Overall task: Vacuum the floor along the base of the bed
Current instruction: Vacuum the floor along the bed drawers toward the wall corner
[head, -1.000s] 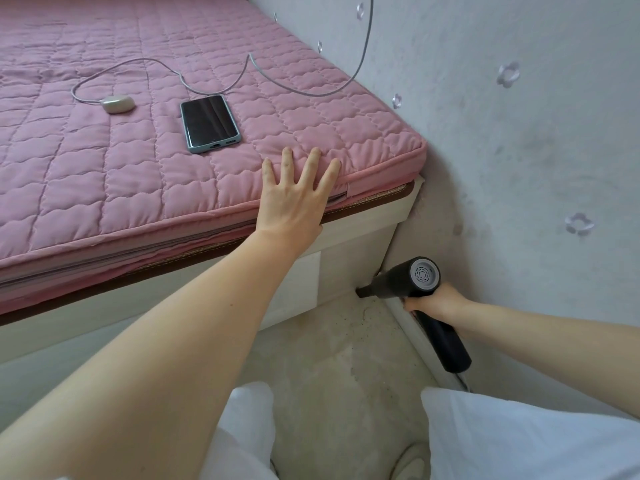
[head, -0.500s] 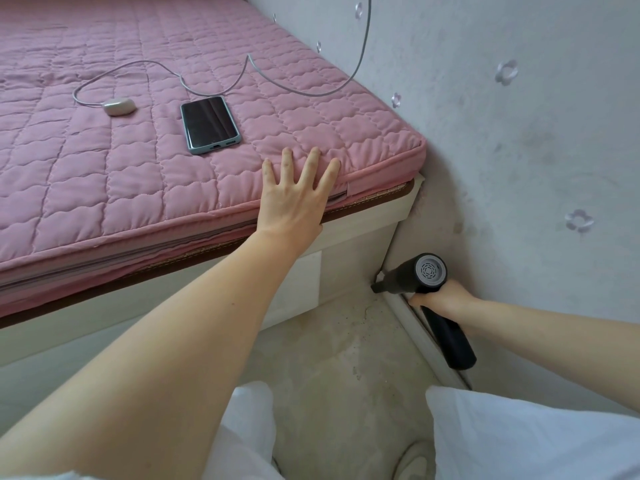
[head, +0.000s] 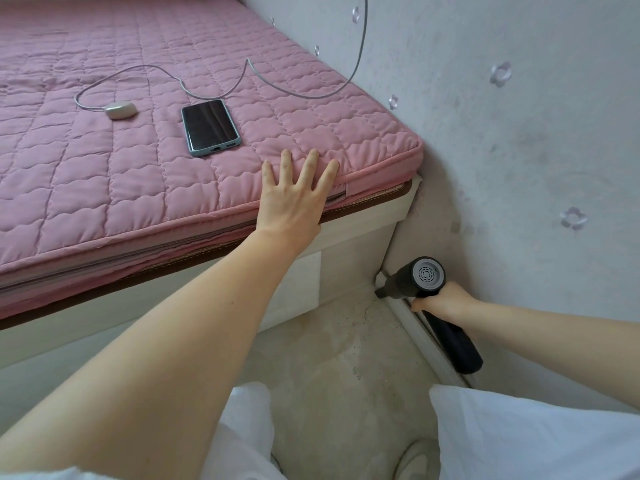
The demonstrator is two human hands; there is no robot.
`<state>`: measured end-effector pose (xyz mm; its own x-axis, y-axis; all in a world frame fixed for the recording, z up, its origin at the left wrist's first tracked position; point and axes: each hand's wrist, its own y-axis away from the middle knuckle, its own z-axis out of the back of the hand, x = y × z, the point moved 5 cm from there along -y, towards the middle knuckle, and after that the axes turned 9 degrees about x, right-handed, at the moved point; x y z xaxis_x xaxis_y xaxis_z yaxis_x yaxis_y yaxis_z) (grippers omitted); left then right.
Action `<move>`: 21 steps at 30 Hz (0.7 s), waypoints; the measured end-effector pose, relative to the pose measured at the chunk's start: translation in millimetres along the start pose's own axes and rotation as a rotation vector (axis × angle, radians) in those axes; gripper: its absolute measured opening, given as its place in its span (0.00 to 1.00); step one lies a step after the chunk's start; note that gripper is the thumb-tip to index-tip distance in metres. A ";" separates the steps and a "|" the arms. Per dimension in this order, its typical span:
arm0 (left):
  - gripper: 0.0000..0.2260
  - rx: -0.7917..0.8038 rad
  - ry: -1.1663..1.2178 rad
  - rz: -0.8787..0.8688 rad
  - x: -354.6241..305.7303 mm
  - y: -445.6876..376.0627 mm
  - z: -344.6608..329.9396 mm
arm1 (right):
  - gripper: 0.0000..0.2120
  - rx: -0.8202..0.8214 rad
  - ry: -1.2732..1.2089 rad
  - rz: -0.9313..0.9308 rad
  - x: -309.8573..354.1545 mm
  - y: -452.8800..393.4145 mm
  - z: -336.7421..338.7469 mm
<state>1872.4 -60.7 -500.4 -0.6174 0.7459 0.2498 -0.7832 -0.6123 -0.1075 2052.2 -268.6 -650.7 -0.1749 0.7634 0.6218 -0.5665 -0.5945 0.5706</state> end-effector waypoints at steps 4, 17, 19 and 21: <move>0.44 0.001 0.002 -0.005 1.5 0.9 0.3 | 0.10 -0.010 0.019 -0.022 -0.4 3.4 2.2; 0.40 -0.032 -0.021 -0.042 6.2 8.1 0.2 | 0.12 0.056 0.083 0.004 5.1 12.5 -4.2; 0.39 -0.028 -0.022 -0.043 6.4 9.0 -0.2 | 0.09 0.066 0.084 0.003 7.5 15.1 -6.7; 0.40 -0.027 -0.024 -0.045 6.9 9.5 -0.5 | 0.08 0.080 0.083 0.003 9.9 17.1 -9.0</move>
<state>1860.7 -61.2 -500.2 -0.5800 0.7657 0.2781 -0.8119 -0.5711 -0.1211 2033.5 -269.0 -639.6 -0.2442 0.7782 0.5786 -0.5006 -0.6122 0.6121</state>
